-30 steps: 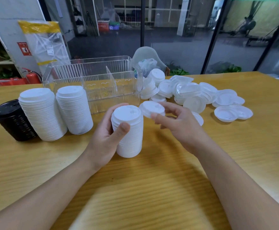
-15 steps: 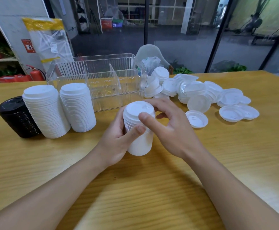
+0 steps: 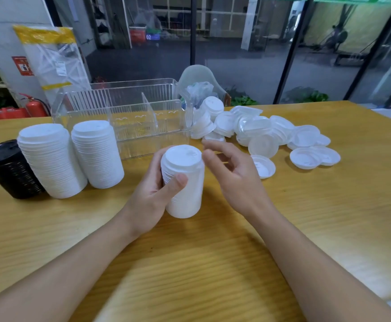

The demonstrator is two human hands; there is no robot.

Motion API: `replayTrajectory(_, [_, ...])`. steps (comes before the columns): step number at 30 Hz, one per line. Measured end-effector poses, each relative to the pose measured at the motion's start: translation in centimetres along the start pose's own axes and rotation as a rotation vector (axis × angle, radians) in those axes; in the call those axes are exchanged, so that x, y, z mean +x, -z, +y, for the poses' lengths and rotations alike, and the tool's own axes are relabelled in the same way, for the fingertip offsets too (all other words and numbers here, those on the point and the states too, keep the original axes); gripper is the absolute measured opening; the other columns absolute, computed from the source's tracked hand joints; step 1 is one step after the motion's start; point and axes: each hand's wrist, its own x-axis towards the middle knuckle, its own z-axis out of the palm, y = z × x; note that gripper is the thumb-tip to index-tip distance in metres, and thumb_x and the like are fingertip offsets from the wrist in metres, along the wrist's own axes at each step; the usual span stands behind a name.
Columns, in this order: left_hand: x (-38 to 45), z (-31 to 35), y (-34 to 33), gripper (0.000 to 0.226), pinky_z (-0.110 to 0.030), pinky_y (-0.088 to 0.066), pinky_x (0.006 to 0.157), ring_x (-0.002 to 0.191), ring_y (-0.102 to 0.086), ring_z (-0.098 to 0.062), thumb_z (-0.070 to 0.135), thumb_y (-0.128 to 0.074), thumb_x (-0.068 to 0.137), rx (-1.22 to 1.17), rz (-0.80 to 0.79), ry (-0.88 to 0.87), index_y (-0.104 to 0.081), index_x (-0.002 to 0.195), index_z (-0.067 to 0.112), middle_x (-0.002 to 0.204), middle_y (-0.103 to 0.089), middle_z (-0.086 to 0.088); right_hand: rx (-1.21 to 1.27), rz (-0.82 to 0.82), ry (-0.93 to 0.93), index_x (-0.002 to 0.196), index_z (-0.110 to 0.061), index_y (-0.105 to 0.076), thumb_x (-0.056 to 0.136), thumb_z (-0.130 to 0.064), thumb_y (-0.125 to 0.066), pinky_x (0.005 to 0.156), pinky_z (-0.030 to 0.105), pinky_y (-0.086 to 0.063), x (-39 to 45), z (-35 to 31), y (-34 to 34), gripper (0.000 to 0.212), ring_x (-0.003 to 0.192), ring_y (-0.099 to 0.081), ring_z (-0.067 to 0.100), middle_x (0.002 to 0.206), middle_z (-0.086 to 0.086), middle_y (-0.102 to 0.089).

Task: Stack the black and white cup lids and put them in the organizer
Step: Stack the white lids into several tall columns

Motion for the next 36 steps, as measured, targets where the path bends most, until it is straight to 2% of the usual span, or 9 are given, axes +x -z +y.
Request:
replayTrajectory(3, [0.0, 0.1, 0.0, 0.06, -0.026, -0.053, 0.102, 0.129, -0.066, -0.01, 0.039, -0.069, 0.101, -0.003, -0.003, 0.01, -0.045, 0.155, 0.026, 0.14, -0.069, 0.008, -0.293, 0.17, -0.071, 0.131, -0.029, -0.07, 0.1, -0.056, -0.07, 0.098, 0.032, -0.05, 0.1, 2.0, 1.6, 0.041, 0.114, -0.063, 0.006, 0.127, -0.015, -0.069])
replayTrajectory(6, [0.0, 0.2, 0.0, 0.059, -0.026, -0.053, 0.1, 0.128, -0.066, -0.011, 0.038, -0.068, 0.101, 0.002, -0.007, 0.001, -0.046, 0.155, 0.026, 0.138, -0.069, 0.009, -0.732, 0.163, -0.187, 0.146, -0.021, -0.059, 0.101, -0.051, -0.068, 0.117, 0.043, -0.037, 0.6, 3.4, 2.8, 0.056, 0.132, -0.055, 0.022, 0.136, -0.003, -0.065])
replayTrajectory(12, [-0.4, 0.2, 0.2, 0.068, -0.031, -0.055, 0.097, 0.128, -0.066, -0.013, 0.05, -0.071, 0.094, 0.002, -0.014, -0.011, -0.048, 0.154, 0.026, 0.14, -0.068, 0.005, -0.985, 0.147, -0.215, 0.141, -0.02, -0.059, 0.1, -0.055, -0.064, 0.102, 0.045, -0.035, 0.7, 4.5, 3.0, 0.055, 0.117, -0.06, 0.026, 0.111, -0.006, -0.072])
replayTrajectory(16, [-0.4, 0.2, 0.2, 0.065, -0.027, -0.054, 0.097, 0.126, -0.066, -0.012, 0.044, -0.071, 0.097, 0.0, -0.009, -0.02, -0.048, 0.153, 0.022, 0.138, -0.069, 0.005, -0.817, 0.11, -0.201, 0.138, -0.027, -0.061, 0.094, -0.049, -0.076, 0.104, 0.041, -0.032, 0.8, 4.8, 2.8, 0.051, 0.118, -0.063, 0.016, 0.112, -0.015, -0.074])
replayTrajectory(21, [-0.6, 0.3, 0.3, 0.069, -0.024, -0.053, 0.1, 0.128, -0.066, -0.01, 0.049, -0.071, 0.093, 0.025, 0.003, -0.041, -0.049, 0.153, 0.022, 0.139, -0.069, 0.006, -0.712, 0.106, -0.162, 0.122, -0.031, -0.068, 0.082, -0.058, -0.086, 0.102, 0.042, -0.035, 0.7, 5.0, 2.4, 0.052, 0.099, -0.062, 0.009, 0.087, -0.017, -0.068])
replayTrajectory(25, [-0.6, 0.5, 0.3, 0.069, -0.022, -0.053, 0.1, 0.129, -0.065, -0.009, 0.049, -0.07, 0.093, 0.042, 0.009, -0.052, -0.049, 0.153, 0.021, 0.14, -0.069, 0.007, -0.783, 0.049, -0.113, 0.112, -0.036, -0.073, 0.075, -0.073, -0.083, 0.1, 0.04, -0.033, 0.7, 5.1, 2.2, 0.054, 0.108, -0.055, 0.012, 0.105, -0.017, -0.064])
replayTrajectory(31, [-0.6, 0.5, 0.3, 0.065, -0.022, -0.052, 0.098, 0.128, -0.066, -0.008, 0.048, -0.07, 0.096, 0.054, 0.009, -0.045, -0.05, 0.152, 0.024, 0.139, -0.069, 0.007, -0.843, 0.012, -0.051, 0.105, -0.032, -0.078, 0.096, -0.05, -0.076, 0.102, 0.037, -0.027, 0.8, 5.2, 2.0, 0.021, 0.113, -0.054, 0.016, 0.11, -0.015, -0.069])
replayTrajectory(33, [-0.7, 0.5, 0.4, 0.063, -0.021, -0.052, 0.098, 0.127, -0.066, -0.007, 0.047, -0.07, 0.097, 0.06, 0.01, -0.044, -0.05, 0.151, 0.023, 0.138, -0.069, 0.009, -0.711, 0.078, -0.038, 0.1, -0.031, -0.079, 0.102, -0.044, -0.071, 0.102, 0.037, -0.032, 0.7, 4.6, 2.2, 0.015, 0.104, -0.059, 0.009, 0.099, -0.015, -0.073])
replayTrajectory(36, [-0.7, 0.6, 0.2, 0.053, -0.021, -0.052, 0.099, 0.127, -0.066, -0.006, 0.034, -0.067, 0.102, 0.073, 0.016, -0.05, -0.05, 0.151, 0.022, 0.136, -0.07, 0.011, -0.152, 0.211, -0.167, 0.106, -0.03, -0.076, 0.106, -0.031, -0.069, 0.088, 0.031, -0.049, 0.8, 2.9, 2.8, 0.008, 0.085, -0.066, 0.001, 0.091, -0.008, -0.077])
